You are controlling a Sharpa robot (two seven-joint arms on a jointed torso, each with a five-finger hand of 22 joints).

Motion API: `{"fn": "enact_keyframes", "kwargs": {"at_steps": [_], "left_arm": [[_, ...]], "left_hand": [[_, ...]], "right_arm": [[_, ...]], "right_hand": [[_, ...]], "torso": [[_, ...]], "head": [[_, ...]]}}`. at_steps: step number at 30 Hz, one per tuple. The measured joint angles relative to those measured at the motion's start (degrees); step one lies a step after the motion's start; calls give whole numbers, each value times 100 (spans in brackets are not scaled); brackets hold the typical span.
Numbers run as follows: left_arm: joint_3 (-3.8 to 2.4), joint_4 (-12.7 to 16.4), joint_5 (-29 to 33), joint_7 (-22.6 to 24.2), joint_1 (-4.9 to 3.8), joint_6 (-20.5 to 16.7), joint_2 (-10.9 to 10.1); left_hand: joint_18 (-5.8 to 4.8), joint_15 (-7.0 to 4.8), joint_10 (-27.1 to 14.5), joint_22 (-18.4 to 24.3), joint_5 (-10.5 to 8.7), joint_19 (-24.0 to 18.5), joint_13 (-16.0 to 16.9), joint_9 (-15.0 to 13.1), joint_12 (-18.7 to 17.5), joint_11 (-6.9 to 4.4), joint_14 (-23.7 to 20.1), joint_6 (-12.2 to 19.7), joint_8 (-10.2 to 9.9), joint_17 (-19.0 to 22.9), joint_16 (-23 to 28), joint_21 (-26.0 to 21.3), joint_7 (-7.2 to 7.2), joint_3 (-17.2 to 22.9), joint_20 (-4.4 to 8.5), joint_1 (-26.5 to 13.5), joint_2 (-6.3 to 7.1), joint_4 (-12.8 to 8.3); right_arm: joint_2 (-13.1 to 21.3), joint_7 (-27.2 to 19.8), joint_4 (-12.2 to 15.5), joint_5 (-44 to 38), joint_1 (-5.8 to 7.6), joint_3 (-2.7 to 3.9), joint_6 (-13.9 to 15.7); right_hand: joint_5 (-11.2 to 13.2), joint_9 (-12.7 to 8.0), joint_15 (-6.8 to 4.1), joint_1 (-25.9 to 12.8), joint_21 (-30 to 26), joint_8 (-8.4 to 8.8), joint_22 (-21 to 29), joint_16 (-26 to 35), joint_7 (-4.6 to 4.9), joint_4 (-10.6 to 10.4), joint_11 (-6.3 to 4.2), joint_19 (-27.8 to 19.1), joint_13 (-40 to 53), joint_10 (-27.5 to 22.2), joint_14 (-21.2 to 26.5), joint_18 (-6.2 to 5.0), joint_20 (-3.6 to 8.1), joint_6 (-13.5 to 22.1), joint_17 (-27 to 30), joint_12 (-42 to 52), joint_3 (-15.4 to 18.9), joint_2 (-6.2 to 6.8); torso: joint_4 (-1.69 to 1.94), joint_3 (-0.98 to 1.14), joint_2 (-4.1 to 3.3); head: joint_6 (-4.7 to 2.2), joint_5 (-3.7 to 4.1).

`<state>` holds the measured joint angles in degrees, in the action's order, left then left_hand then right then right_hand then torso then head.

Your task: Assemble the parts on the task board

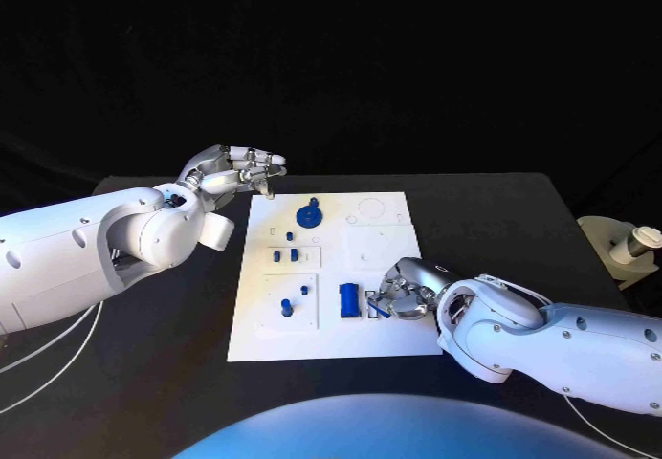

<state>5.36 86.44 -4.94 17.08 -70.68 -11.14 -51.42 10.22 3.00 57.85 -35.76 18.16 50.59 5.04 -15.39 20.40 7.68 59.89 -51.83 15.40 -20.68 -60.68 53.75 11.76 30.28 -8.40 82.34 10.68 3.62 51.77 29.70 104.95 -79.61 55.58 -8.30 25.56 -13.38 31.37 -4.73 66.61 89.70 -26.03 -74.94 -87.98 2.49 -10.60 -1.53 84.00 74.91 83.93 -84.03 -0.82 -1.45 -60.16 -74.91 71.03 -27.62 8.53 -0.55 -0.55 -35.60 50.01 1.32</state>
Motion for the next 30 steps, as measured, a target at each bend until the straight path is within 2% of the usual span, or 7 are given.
{"fn": "enact_keyframes", "kwargs": {"at_steps": [12,13,15,18,20,28,30], "left_arm": [[0,3,-6,-3,0,0,-1],[0,3,-7,-4,0,0,-1],[0,3,-8,-5,0,0,-1],[0,4,-8,-6,0,0,-2],[0,4,-9,-7,0,0,-4],[0,4,-10,-12,0,2,-4],[0,4,-11,-13,0,2,-4]], "left_hand": [[0,0,0,-4,0,0,0,6,0,0,0,0,0,0,0,24,0,0,0,0,0,0],[0,0,0,-4,0,0,0,6,0,0,0,0,0,-1,0,24,0,0,0,0,0,0],[0,0,0,-4,0,0,0,6,0,0,0,0,0,0,0,24,0,0,0,0,0,0],[0,0,0,-4,0,0,1,6,0,0,0,0,0,-1,0,23,0,0,0,0,0,0],[0,0,0,-4,0,0,1,6,0,0,0,0,0,-1,0,23,0,0,0,0,0,0],[0,0,0,-10,0,0,1,6,0,0,0,0,0,5,0,23,0,0,0,0,0,0],[0,0,0,-10,0,0,1,5,0,0,0,0,0,5,0,23,0,0,0,0,0,0]], "right_arm": [[-72,11,-48,-4,3,1,-49],[-80,14,-55,-7,2,-1,-56],[-85,24,-70,-13,-2,-6,-78],[-86,36,-78,-24,-2,-6,-107],[-92,47,-78,-32,-2,-6,-125],[-103,79,-86,-52,-4,-10,-169],[-103,80,-88,-54,-8,-13,-171]], "right_hand": [[1,1,-41,-2,0,-14,1,-66,-52,-17,-21,0,0,21,-1,0,0,-76,0,142,-62,1],[-2,2,-41,0,0,-28,1,-66,-97,-23,-21,0,0,21,-1,0,0,-116,0,182,-88,-1],[-4,26,-41,23,0,-36,1,-66,-121,-22,-21,0,0,21,-1,0,0,-141,0,183,-88,-24],[-19,13,-41,19,0,-36,1,-94,-100,-31,-41,0,0,0,-1,0,0,-162,0,244,-98,-20],[-38,16,-41,-36,0,-37,1,-94,-99,-38,-41,0,0,0,-1,0,0,-163,0,244,-104,32],[-38,7,-40,-87,0,-57,2,-94,-98,-51,-41,2,0,0,-1,0,2,-162,1,272,-91,23],[-38,10,-40,-118,0,-56,2,-94,-98,-59,-41,7,0,0,-1,0,35,-162,1,272,-100,53]], "torso": [[-2,1,-2],[-2,1,-2],[1,-1,-2],[2,0,-2],[2,0,-2],[-3,3,-3],[-5,4,-3]], "head": [[0,11],[0,12],[0,15],[0,15],[0,15],[0,4],[0,4]]}}
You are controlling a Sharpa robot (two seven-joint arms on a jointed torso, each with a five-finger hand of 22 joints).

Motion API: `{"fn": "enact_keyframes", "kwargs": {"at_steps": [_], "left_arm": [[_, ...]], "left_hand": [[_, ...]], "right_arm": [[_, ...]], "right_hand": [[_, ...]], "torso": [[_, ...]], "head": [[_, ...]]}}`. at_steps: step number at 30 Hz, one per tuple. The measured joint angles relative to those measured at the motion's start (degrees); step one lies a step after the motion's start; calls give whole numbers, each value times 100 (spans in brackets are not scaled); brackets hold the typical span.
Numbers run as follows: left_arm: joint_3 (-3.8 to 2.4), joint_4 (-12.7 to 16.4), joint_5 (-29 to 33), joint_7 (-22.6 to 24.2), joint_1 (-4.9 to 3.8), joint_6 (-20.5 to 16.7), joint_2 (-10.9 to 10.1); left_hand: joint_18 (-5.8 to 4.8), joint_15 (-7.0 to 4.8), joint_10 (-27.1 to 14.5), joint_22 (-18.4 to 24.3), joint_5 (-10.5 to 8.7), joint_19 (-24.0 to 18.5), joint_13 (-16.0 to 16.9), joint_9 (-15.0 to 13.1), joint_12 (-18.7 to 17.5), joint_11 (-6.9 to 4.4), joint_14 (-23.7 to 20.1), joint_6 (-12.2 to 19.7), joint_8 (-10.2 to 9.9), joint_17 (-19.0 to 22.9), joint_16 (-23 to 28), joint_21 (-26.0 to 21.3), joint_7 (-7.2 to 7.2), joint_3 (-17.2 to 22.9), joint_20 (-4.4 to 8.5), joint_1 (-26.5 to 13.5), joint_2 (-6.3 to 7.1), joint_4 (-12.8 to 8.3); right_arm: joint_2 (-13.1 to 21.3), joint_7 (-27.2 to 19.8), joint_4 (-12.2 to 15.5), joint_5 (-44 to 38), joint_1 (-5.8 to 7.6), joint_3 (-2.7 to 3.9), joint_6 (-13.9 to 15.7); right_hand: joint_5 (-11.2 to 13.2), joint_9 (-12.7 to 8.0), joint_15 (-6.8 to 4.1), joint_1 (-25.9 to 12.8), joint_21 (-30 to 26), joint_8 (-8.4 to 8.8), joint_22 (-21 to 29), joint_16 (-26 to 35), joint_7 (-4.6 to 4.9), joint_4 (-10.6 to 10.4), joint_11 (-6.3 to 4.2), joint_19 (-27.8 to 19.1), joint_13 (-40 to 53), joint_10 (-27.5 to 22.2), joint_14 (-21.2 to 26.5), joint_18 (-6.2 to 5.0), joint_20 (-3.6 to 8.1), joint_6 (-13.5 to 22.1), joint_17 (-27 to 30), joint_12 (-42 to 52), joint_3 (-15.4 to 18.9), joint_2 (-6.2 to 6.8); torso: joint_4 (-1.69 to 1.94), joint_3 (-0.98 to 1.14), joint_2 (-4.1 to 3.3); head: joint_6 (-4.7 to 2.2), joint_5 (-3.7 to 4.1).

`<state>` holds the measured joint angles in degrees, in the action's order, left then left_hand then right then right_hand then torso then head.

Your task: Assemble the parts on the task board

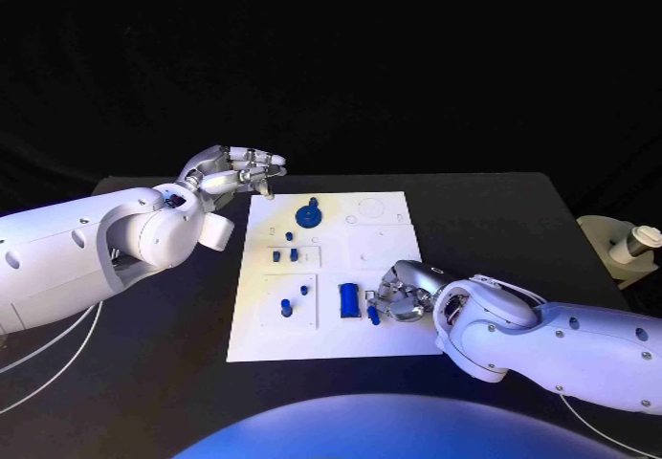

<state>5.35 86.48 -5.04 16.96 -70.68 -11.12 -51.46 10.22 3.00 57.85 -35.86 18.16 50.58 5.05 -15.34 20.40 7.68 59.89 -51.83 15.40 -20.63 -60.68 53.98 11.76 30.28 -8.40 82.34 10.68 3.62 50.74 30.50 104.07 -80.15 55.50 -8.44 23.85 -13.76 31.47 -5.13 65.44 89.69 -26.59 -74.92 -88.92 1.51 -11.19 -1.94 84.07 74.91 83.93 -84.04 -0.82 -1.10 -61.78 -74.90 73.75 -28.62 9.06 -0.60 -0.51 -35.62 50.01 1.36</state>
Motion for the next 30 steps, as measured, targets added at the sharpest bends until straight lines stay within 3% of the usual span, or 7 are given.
{"fn": "enact_keyframes", "kwargs": {"at_steps": [8,19,30], "left_arm": [[0,0,-1,-4,0,1,-1],[0,-2,-3,-9,0,4,0],[0,-2,-4,-15,0,8,0]], "left_hand": [[0,-8,0,1,0,0,0,0,0,0,-8,0,0,0,0,0,0,10,0,0,0,-10],[0,-22,0,-4,0,0,0,-1,0,0,-22,0,0,0,0,0,0,16,0,0,0,-16],[0,-22,0,-3,0,0,1,-1,0,0,-21,0,0,-1,0,0,0,16,0,0,0,-16]], "right_arm": [[22,-30,14,-26,-3,-1,115],[55,-168,27,-78,-3,1,538],[83,-253,23,-100,-3,3,696]], "right_hand": [[56,0,0,-158,0,0,0,0,-1,-140,0,-7,0,0,0,0,7,1,0,0,34,8],[57,0,0,-180,0,0,1,1,-1,-203,0,-7,0,0,0,0,7,1,-5,-30,32,-15],[86,0,0,-223,0,0,1,4,-1,-212,1,-7,0,0,0,0,7,1,-4,-65,41,28]], "torso": [[-3,7,-3],[-3,5,-2],[1,-1,-2]], "head": [[0,7],[-10,15],[-12,20]]}}
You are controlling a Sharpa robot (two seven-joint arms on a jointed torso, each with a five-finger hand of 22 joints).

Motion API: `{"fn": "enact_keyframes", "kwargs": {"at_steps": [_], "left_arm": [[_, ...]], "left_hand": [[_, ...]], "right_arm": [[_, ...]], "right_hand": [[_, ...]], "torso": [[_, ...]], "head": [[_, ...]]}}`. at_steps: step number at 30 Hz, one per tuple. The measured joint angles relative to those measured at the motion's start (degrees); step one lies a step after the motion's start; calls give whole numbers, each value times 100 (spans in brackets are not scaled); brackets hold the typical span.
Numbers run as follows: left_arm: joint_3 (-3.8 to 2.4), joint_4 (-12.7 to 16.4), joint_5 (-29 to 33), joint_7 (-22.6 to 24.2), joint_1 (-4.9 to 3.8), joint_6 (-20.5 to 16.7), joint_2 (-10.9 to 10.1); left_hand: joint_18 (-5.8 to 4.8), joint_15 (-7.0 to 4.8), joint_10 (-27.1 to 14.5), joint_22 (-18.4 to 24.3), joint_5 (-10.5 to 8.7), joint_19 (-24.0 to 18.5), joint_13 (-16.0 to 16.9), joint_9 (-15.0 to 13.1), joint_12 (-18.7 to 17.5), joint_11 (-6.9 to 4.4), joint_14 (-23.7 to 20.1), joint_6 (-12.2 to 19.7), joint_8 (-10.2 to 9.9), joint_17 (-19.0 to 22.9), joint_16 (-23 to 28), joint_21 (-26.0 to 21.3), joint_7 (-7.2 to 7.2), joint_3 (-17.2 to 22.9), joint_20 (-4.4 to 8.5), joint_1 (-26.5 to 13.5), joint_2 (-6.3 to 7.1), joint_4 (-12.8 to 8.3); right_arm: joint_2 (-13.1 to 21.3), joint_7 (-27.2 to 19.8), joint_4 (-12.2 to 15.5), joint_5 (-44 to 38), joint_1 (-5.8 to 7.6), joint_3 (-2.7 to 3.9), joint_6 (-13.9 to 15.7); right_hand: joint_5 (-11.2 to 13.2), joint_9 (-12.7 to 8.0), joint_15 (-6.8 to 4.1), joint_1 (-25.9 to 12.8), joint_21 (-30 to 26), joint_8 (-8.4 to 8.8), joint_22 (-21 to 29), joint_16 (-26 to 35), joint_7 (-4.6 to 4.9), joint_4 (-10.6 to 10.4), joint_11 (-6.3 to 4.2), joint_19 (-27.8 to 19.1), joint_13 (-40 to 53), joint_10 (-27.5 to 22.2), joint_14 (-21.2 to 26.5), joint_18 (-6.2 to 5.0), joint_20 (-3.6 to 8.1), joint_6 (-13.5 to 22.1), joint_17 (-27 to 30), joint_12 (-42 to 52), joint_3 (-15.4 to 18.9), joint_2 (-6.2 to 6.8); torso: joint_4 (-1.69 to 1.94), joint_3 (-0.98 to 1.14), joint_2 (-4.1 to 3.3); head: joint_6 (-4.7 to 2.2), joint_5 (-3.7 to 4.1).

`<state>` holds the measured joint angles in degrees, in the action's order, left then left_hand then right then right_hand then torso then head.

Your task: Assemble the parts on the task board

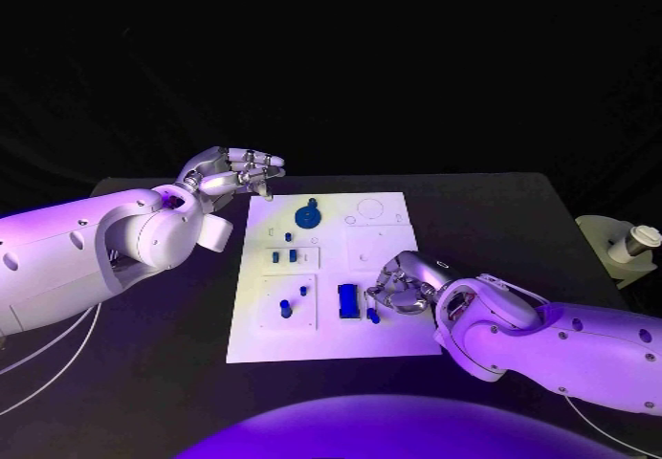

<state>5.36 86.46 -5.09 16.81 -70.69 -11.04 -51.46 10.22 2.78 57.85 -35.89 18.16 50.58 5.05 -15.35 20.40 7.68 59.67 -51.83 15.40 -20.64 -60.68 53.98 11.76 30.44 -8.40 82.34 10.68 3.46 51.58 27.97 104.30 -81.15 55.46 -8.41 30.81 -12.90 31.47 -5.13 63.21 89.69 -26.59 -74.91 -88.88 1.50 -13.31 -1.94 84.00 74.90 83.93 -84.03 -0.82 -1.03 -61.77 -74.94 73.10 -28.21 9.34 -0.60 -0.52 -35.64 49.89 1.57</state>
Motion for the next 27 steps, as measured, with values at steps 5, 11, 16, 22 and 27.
{"fn": "enact_keyframes", "kwargs": {"at_steps": [5,11,16,22,27], "left_arm": [[0,0,-1,-5,0,2,-1],[1,1,-5,-13,0,4,-11],[1,1,-8,-17,0,6,-11],[1,-3,-10,-19,0,7,-11],[2,-4,-12,-21,0,8,-11]], "left_hand": [[0,0,0,0,0,0,0,0,0,0,0,0,0,0,0,0,0,0,0,0,0,0],[0,0,0,1,0,0,0,0,0,0,0,0,0,0,0,0,0,0,0,0,0,0],[0,0,0,1,0,0,0,5,0,0,0,0,0,0,0,0,0,0,0,0,0,0],[-1,1,0,1,0,0,0,4,0,0,0,0,0,-1,0,0,0,0,0,0,0,0],[0,1,-21,-12,0,0,-8,4,0,-21,0,0,22,8,0,29,0,0,0,0,0,0]], "right_arm": [[185,-161,112,91,9,3,-10],[524,-547,353,394,41,6,-112],[731,-886,513,678,55,6,-291],[841,-1191,595,905,59,5,-503],[850,-1326,594,983,59,4,-621]], "right_hand": [[313,-4,0,-31,-3,1,0,2,58,-18,0,0,0,0,0,0,0,59,0,-191,75,173],[556,-13,0,17,-162,29,-3,68,139,-4,13,0,0,12,0,0,0,140,1,-437,341,407],[726,-13,0,211,-261,67,-4,112,160,67,62,0,0,-20,0,0,-45,246,1,-601,475,455],[884,-37,43,464,-261,139,-4,113,187,163,83,0,0,-41,1,0,-44,313,1,-646,501,413],[905,-37,43,489,-261,139,-3,113,187,194,83,0,0,-41,1,0,-44,313,2,-646,503,387]], "torso": [[4,0,2],[-3,-4,5],[-13,0,11],[-9,4,10],[-4,1,5]], "head": [[4,-1],[4,-18],[2,-24],[-3,-11],[-3,-4]]}}
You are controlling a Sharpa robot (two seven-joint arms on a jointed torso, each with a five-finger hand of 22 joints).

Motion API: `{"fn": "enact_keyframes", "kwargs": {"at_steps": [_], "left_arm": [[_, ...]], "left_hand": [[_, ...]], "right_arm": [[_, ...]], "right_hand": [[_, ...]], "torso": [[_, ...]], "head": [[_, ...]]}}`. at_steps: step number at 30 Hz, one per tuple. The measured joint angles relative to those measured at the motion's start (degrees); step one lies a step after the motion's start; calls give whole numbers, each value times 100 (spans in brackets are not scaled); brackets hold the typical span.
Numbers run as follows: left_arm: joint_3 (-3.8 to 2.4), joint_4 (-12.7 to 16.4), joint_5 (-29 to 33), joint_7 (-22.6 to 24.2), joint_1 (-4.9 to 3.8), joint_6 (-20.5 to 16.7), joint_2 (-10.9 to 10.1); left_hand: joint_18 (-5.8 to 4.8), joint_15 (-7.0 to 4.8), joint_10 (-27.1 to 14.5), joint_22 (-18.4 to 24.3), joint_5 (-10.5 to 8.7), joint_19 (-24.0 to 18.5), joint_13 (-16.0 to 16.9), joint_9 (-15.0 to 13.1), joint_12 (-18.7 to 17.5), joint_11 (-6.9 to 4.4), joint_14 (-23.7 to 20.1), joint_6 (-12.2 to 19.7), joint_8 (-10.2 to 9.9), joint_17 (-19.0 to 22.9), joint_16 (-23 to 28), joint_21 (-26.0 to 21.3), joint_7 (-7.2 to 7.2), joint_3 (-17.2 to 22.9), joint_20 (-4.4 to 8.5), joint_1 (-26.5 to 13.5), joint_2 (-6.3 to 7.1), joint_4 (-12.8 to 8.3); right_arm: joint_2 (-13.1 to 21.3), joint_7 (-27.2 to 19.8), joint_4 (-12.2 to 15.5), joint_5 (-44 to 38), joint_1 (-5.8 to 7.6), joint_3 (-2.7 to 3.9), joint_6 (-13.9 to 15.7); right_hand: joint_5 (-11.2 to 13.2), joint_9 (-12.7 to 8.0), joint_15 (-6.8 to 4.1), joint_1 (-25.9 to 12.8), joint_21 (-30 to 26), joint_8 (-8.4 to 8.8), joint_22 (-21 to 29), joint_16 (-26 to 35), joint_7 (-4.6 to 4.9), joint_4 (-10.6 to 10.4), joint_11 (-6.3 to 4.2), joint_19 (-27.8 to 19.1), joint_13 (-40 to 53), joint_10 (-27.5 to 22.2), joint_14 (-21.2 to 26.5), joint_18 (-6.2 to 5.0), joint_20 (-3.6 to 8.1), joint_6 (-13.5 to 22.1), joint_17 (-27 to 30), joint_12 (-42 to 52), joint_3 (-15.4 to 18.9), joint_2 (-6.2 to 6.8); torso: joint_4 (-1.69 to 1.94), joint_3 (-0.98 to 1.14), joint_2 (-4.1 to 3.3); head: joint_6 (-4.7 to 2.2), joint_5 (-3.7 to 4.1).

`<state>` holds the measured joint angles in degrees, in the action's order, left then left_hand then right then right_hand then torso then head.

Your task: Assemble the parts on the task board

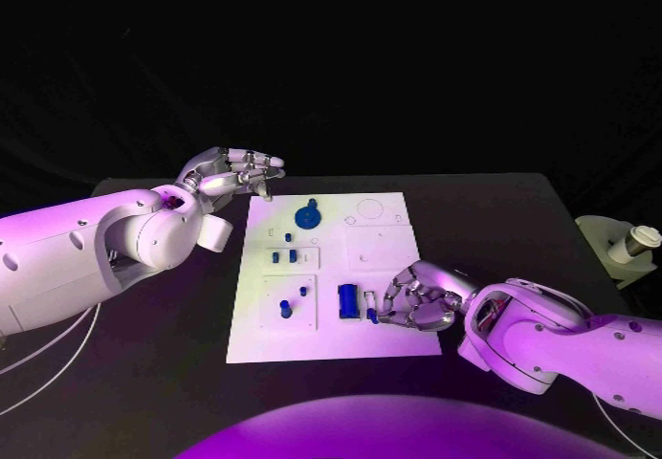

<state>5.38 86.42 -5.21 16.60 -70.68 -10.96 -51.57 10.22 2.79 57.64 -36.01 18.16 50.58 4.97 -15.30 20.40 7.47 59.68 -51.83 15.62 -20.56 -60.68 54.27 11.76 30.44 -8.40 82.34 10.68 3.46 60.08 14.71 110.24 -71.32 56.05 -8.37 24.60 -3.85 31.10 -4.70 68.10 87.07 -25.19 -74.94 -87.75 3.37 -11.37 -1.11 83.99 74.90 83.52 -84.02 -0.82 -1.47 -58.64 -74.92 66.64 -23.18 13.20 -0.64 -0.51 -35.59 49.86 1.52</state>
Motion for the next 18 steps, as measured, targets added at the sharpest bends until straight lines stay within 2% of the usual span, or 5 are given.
{"fn": "enact_keyframes", "kwargs": {"at_steps": [9,10,18], "left_arm": [[1,0,-3,-4,0,1,-2],[1,0,-3,-4,0,1,-3],[1,2,-5,-7,0,3,-5]], "left_hand": [[0,0,0,-1,0,0,0,5,0,0,0,0,0,0,0,0,0,0,0,0,0,0],[0,0,0,-1,0,0,0,5,0,0,0,0,0,0,0,-1,0,0,0,0,0,0],[0,0,0,-1,0,0,0,5,0,0,0,0,0,0,0,-1,0,0,0,0,0,0]], "right_arm": [[-89,-52,-66,2,-8,-2,-113],[-96,-52,-75,-3,-8,-2,-114],[-188,-4,-165,-65,-12,-2,-112]], "right_hand": [[21,0,0,23,7,0,0,0,-28,0,0,0,5,0,0,0,0,-32,0,0,0,23],[21,0,0,23,30,0,1,0,-9,-1,0,0,5,0,0,0,0,-51,0,2,1,23],[21,3,0,46,79,0,1,0,-54,-25,-20,0,4,19,0,0,0,-97,1,105,26,1]], "torso": [[10,-4,-4],[10,-4,-4],[10,-4,-4]], "head": [[5,-4],[6,-6],[7,-12]]}}
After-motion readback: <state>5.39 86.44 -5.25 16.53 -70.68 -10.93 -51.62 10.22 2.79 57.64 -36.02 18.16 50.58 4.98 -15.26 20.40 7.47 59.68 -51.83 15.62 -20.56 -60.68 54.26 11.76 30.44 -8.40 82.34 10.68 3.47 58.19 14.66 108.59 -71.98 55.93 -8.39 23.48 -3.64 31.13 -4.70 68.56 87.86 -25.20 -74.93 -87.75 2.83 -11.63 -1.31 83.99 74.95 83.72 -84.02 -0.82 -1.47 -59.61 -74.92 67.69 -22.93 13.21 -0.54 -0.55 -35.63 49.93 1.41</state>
